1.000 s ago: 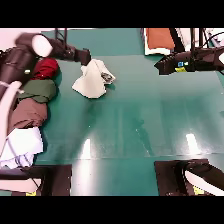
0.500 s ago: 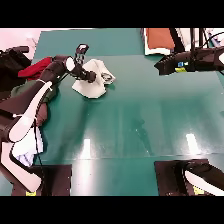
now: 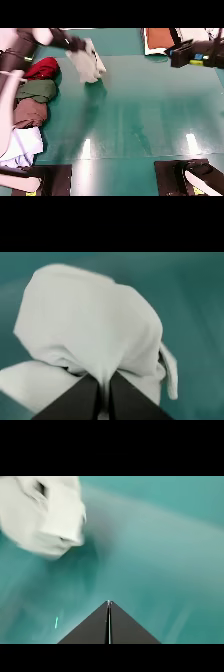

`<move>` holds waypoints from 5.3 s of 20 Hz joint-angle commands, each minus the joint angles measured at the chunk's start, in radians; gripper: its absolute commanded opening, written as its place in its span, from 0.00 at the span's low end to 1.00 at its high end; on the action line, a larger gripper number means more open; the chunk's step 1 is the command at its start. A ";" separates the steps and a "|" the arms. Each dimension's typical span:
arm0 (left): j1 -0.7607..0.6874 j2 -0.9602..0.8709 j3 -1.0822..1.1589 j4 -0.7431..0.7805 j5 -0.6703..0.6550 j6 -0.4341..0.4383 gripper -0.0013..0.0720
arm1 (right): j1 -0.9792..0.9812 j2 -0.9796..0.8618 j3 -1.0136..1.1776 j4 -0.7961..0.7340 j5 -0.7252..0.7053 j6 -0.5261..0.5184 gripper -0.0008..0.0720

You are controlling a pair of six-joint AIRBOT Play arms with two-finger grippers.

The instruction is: Fold the shirts.

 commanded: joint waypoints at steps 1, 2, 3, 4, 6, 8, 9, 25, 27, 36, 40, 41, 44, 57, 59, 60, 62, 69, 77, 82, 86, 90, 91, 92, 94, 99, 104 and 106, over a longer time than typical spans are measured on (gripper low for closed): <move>-0.037 0.232 0.055 0.011 -0.014 0.035 0.05 | -0.026 0.033 0.076 -0.002 -0.024 0.001 0.03; -0.063 0.277 0.055 0.010 -0.028 0.050 0.05 | -0.040 0.025 0.116 -0.002 -0.016 0.001 0.03; -0.099 0.311 0.055 0.007 -0.048 0.060 0.05 | -0.059 0.012 0.159 -0.002 -0.003 0.001 0.03; -0.140 0.327 0.055 0.007 -0.069 0.060 0.05 | -0.079 -0.002 0.203 -0.002 0.016 0.001 0.03; -0.241 0.325 0.039 0.006 -0.124 0.059 0.05 | -0.113 -0.037 0.285 0.000 0.066 0.001 0.03; -0.333 0.300 -0.011 -0.007 -0.147 0.056 0.05 | -0.135 -0.072 0.360 0.000 0.132 0.001 0.03; -0.370 0.282 -0.044 -0.025 -0.145 0.060 0.05 | -0.140 -0.090 0.396 0.000 0.161 0.001 0.03; -0.165 -0.206 -0.156 -0.314 -0.094 0.046 0.86 | -0.138 -0.055 0.304 0.008 0.238 0.013 0.03; -0.175 -0.288 -0.156 -0.442 -0.095 0.108 0.86 | -0.139 -0.031 0.241 0.008 0.206 0.030 0.03; -0.204 -0.431 -0.145 -0.418 -0.076 0.138 0.28 | -0.139 -0.063 0.173 0.035 0.206 0.079 0.03; -0.081 -0.366 -0.083 -0.349 -0.163 0.128 0.05 | -0.136 -0.076 0.172 0.022 0.301 0.079 0.03; -0.035 -0.322 -0.083 -0.341 -0.169 0.128 0.05 | -0.149 -0.076 0.172 0.023 0.351 0.079 0.03; 0.079 -0.209 -0.083 -0.272 -0.212 0.128 0.05 | -0.200 -0.098 0.144 0.026 0.500 0.079 0.03; 0.143 -0.120 -0.088 -0.176 -0.276 0.119 0.05 | -0.075 -0.375 -0.592 0.332 0.021 0.003 0.66; 0.143 -0.120 -0.088 -0.176 -0.277 0.119 0.05 | 0.001 -0.457 -0.546 0.345 -0.034 0.000 0.62; 0.143 -0.120 -0.088 -0.176 -0.277 0.119 0.05 | 0.029 -0.493 -0.515 0.345 -0.048 0.000 0.62; 0.143 -0.120 -0.088 -0.176 -0.278 0.108 0.05 | 0.073 -0.566 -0.435 0.342 -0.060 -0.001 0.54; 0.143 0.122 -0.087 -0.098 -0.183 0.107 0.05 | 0.079 -0.486 -0.137 0.087 0.057 -0.003 0.03; 0.143 0.668 -0.087 -0.067 -0.116 0.151 0.05 | -0.130 -0.089 0.421 0.040 0.360 0.035 0.03; 0.143 0.678 -0.127 -0.123 -0.170 0.151 0.05 | -0.147 -0.031 0.491 0.024 0.382 0.091 0.03; 0.143 0.579 -0.332 -0.271 -0.267 0.166 0.05 | -0.146 -0.061 0.335 0.024 0.457 0.124 0.03; 0.016 0.500 -0.677 -0.308 -0.267 0.237 0.05 | -0.147 -0.060 0.069 -0.015 0.418 0.124 0.03; -0.033 0.492 -0.762 -0.311 -0.257 0.237 0.05 | -0.147 -0.055 0.015 -0.029 0.407 0.124 0.03; -0.085 0.483 -0.846 -0.323 -0.248 0.237 0.05 | -0.147 -0.052 -0.025 -0.028 0.401 0.124 0.03; -0.165 0.477 -0.967 -0.361 -0.225 0.237 0.05 | -0.147 -0.051 -0.080 -0.028 0.397 0.124 0.03; -0.087 0.478 -0.926 -0.341 -0.158 0.211 0.86 | -0.147 -0.051 -0.124 -0.027 0.374 0.124 0.03; 0.248 0.462 -0.795 -0.334 -0.013 0.206 0.86 | -0.147 -0.051 -0.124 -0.027 0.371 0.124 0.03; 0.337 0.382 -0.796 -0.356 -0.004 0.206 0.86 | -0.147 -0.051 -0.124 -0.027 0.354 0.124 0.03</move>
